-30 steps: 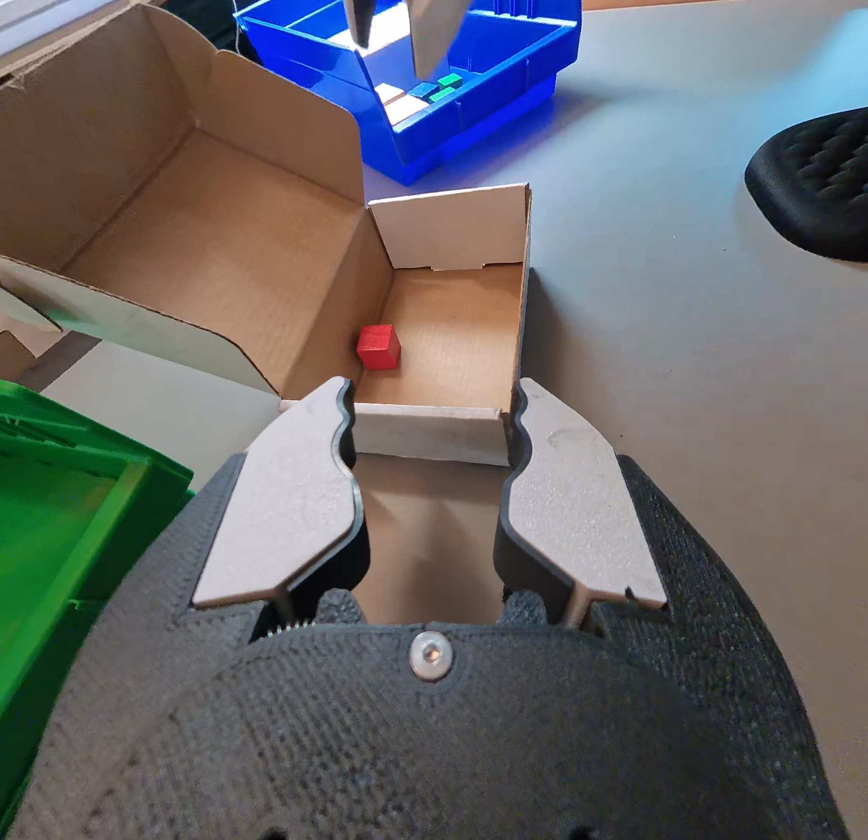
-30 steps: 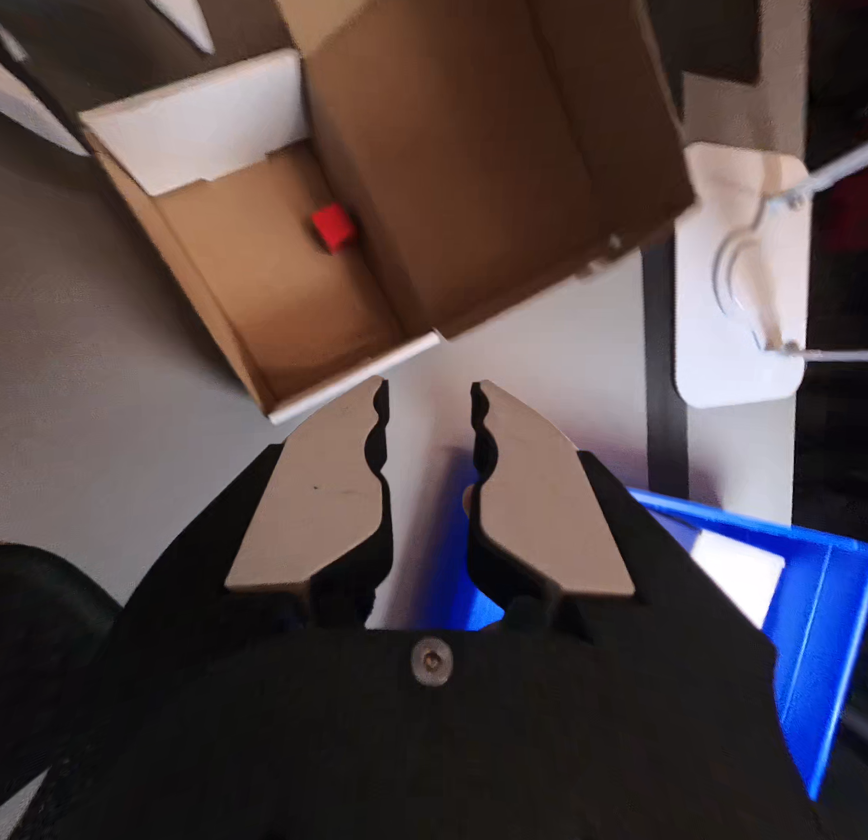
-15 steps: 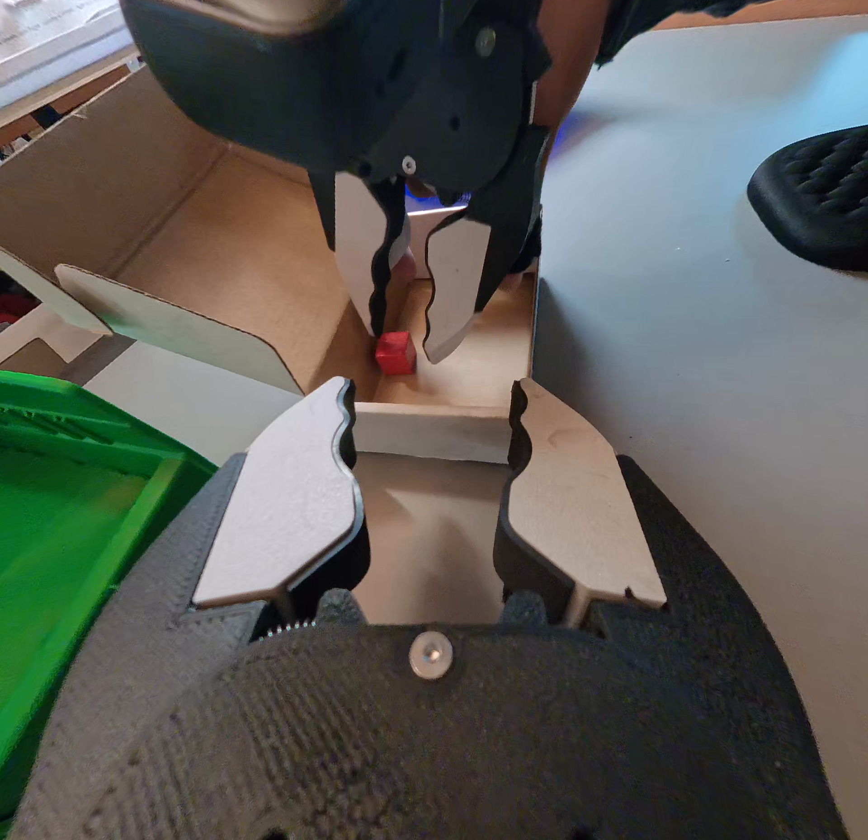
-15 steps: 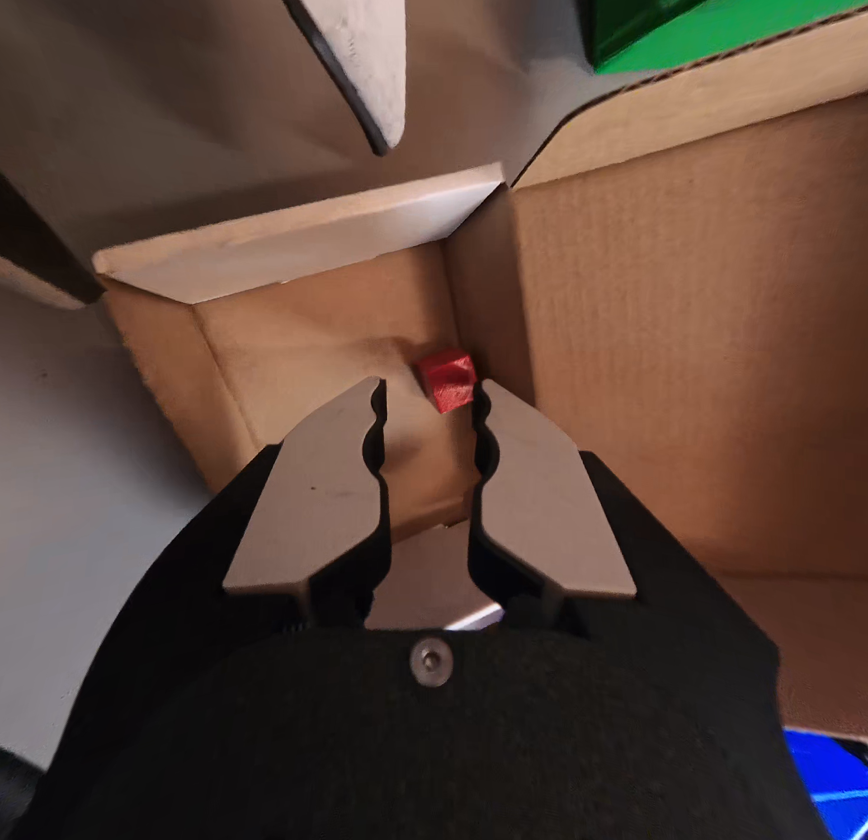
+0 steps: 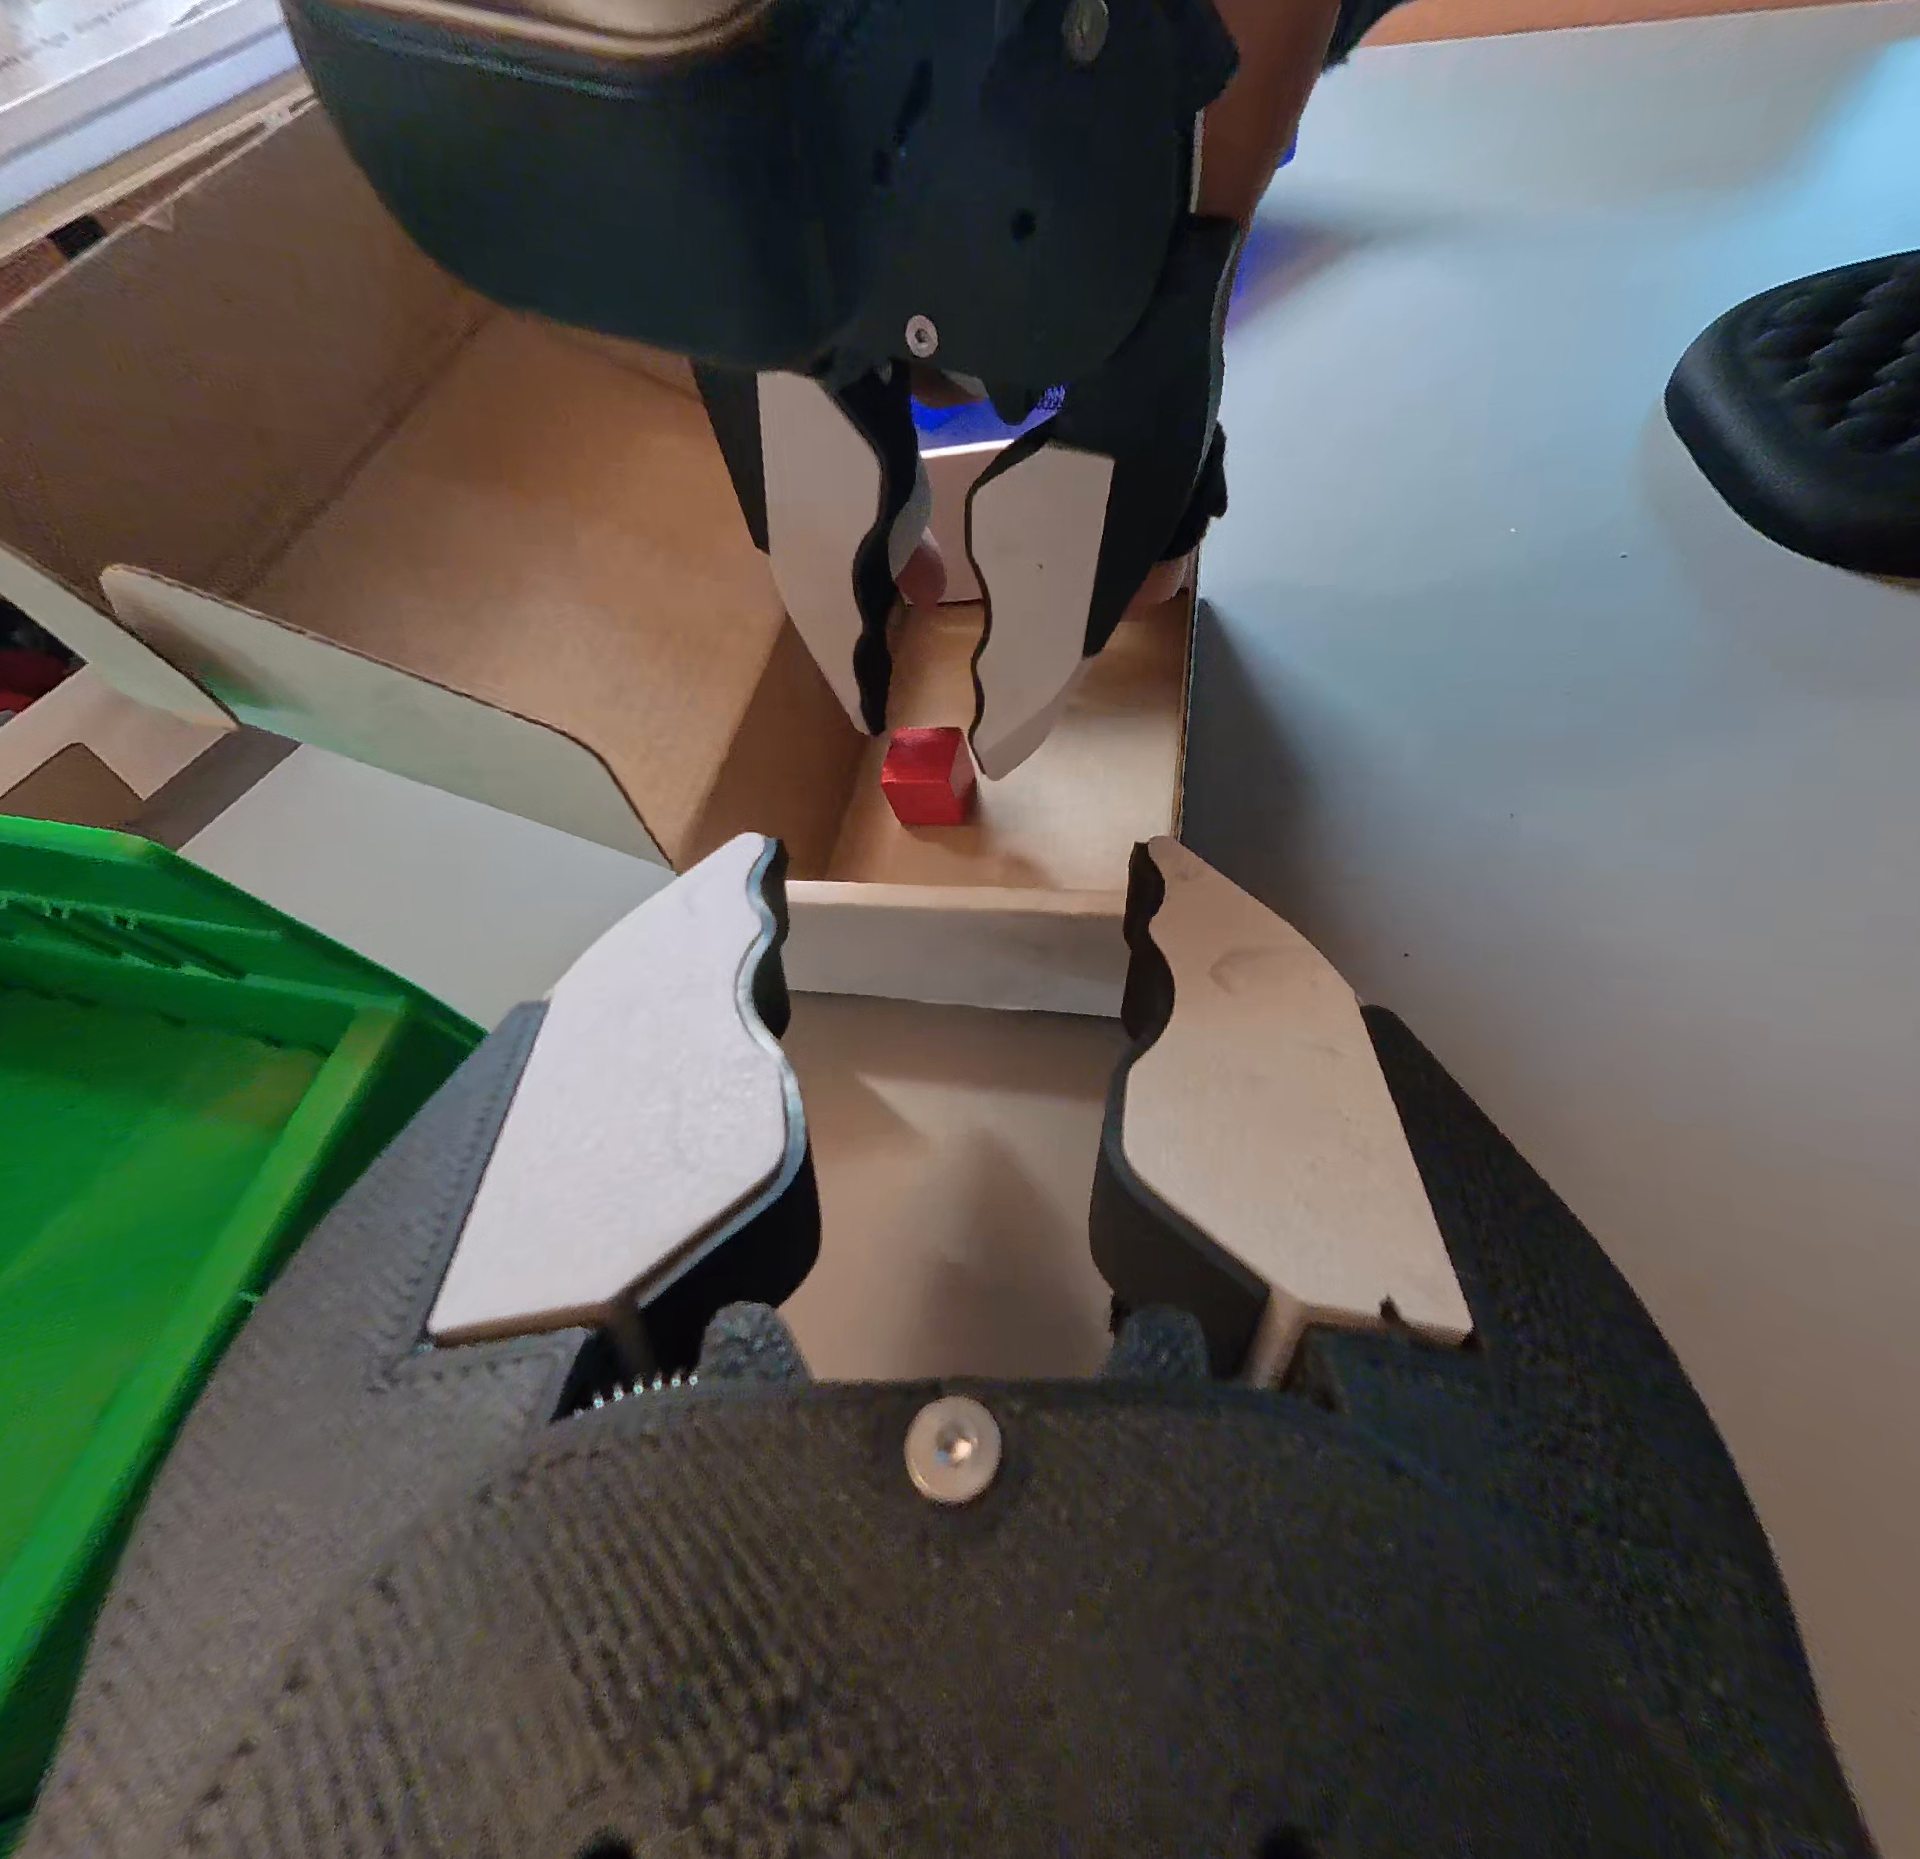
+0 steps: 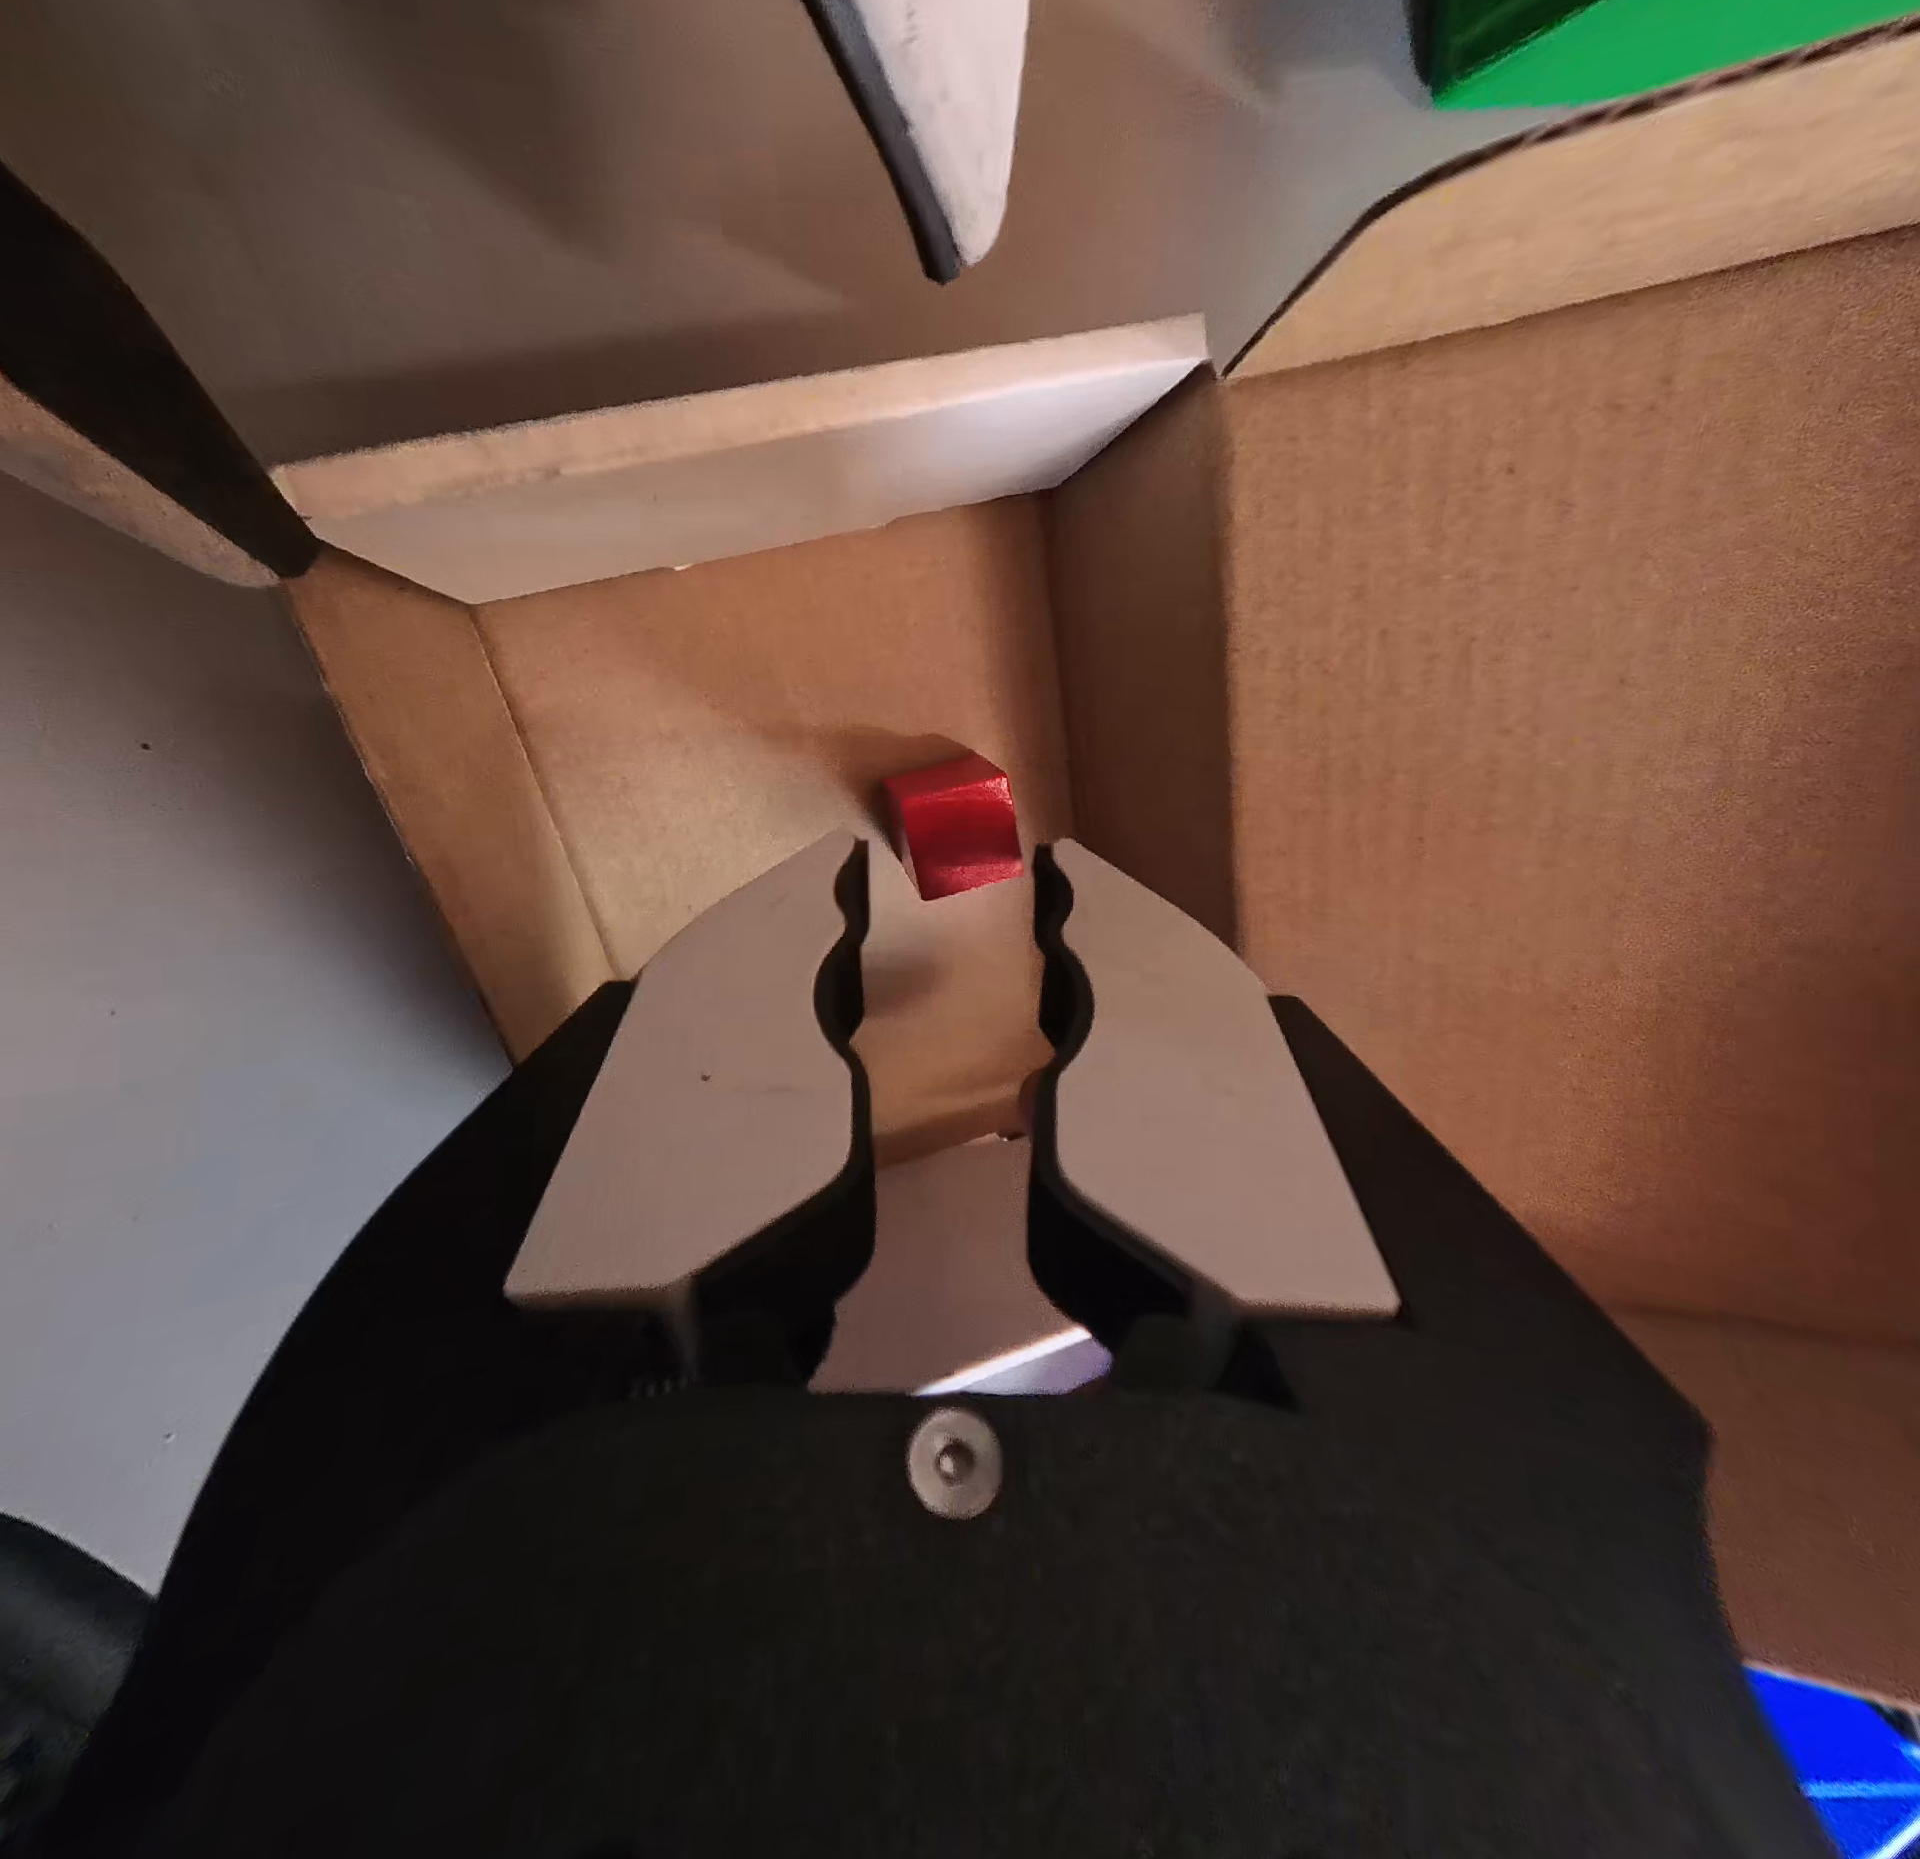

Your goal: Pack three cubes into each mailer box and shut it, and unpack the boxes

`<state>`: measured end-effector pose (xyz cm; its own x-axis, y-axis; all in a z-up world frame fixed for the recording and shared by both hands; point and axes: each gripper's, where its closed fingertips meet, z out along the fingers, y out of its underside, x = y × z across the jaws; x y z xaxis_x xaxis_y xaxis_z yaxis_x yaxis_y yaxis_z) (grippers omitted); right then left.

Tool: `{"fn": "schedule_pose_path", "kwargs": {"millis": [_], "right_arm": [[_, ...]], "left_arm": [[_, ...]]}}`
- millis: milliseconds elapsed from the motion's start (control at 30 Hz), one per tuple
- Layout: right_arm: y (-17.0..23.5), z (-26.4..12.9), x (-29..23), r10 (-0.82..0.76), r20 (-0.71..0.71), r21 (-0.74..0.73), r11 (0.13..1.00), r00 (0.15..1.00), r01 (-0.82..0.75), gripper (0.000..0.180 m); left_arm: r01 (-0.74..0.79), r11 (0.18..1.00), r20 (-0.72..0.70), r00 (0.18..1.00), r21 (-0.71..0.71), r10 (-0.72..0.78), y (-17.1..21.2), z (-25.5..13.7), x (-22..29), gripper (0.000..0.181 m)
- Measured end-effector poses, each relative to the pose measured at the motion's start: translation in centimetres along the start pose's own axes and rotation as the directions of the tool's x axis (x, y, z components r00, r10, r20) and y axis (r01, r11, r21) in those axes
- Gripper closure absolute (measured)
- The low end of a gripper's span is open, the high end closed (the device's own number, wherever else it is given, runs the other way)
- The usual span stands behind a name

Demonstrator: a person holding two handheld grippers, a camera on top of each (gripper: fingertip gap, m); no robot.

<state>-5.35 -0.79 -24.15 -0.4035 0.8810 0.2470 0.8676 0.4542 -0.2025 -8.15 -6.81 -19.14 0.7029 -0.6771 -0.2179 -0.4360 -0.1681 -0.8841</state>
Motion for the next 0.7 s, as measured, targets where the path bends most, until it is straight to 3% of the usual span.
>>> {"fn": "schedule_pose_path", "kwargs": {"millis": [200,300,400,567,700], "right_arm": [[0.0,0.8,-0.1,-0.009,0.051,0.008,1.000,0.999,0.009,0.146],[0.1,0.9,-0.6,-0.008,0.075,0.019,1.000,0.997,0.006,0.158],[-0.2,-0.2,-1.2,0.010,0.099,0.060,0.998,0.995,-0.016,0.159],[0.6,-6.5,0.1,0.068,0.052,0.148,0.986,0.996,-0.075,0.159],[4.9,-12.2,3.6,0.170,-0.060,0.113,0.980,0.984,-0.163,0.159]], "left_arm": [[-0.005,1.000,-0.004,1.000,0.000,0.004,0.1,0.1,0.0,0.119],[-0.006,1.000,-0.003,1.000,0.002,0.006,0.0,0.0,0.0,0.119],[-0.005,1.000,-0.007,1.000,0.004,0.005,0.0,0.0,0.0,0.119],[-0.004,1.000,-0.013,1.000,0.001,0.004,0.1,0.1,0.1,0.119],[-0.010,1.000,-0.014,1.000,-0.002,0.010,0.2,0.3,0.3,0.119]]}}
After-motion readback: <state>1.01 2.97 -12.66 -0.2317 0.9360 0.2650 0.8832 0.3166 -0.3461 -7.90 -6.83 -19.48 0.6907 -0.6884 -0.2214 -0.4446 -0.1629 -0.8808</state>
